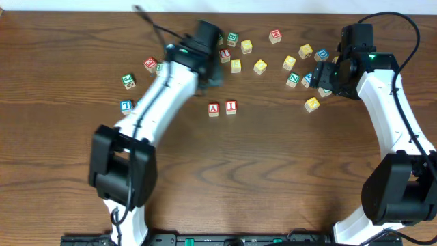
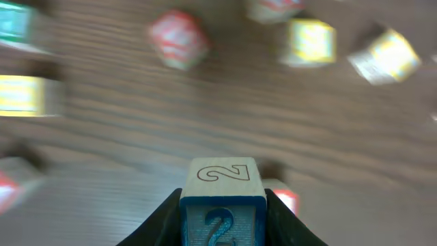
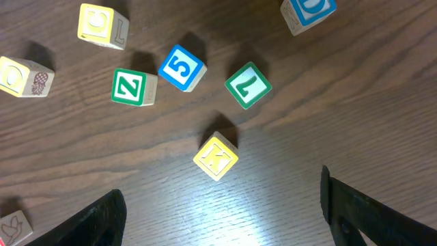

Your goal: Spell out AI2

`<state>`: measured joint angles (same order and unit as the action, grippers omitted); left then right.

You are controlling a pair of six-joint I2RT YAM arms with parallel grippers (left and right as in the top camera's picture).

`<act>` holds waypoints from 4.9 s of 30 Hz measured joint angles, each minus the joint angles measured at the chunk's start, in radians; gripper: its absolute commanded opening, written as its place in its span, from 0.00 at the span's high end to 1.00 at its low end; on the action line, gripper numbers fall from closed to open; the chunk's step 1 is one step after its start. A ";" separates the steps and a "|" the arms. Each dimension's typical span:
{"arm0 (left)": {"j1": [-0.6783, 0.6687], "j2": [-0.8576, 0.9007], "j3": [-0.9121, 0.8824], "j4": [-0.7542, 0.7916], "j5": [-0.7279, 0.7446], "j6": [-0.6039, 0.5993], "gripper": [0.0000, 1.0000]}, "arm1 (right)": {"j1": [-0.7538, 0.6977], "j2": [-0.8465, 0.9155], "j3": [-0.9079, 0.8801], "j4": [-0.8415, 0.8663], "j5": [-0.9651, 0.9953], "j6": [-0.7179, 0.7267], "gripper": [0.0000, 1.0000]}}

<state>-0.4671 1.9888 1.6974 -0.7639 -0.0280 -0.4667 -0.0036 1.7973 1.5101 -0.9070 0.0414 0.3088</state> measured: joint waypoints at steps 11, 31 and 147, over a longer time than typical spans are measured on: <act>-0.204 0.105 0.000 0.068 0.003 -0.013 0.68 | 0.000 0.000 0.000 -0.013 0.000 0.000 0.14; -0.226 0.251 0.000 0.159 0.003 -0.102 0.62 | 0.000 0.000 0.000 -0.021 0.000 0.000 0.14; 0.076 0.017 -0.430 0.410 0.341 0.018 0.92 | 0.311 0.323 -0.016 0.165 -0.334 0.027 0.99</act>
<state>-0.3916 2.0056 1.2671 -0.3538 0.3134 -0.4488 0.3073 2.1204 1.4944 -0.7418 -0.2928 0.3363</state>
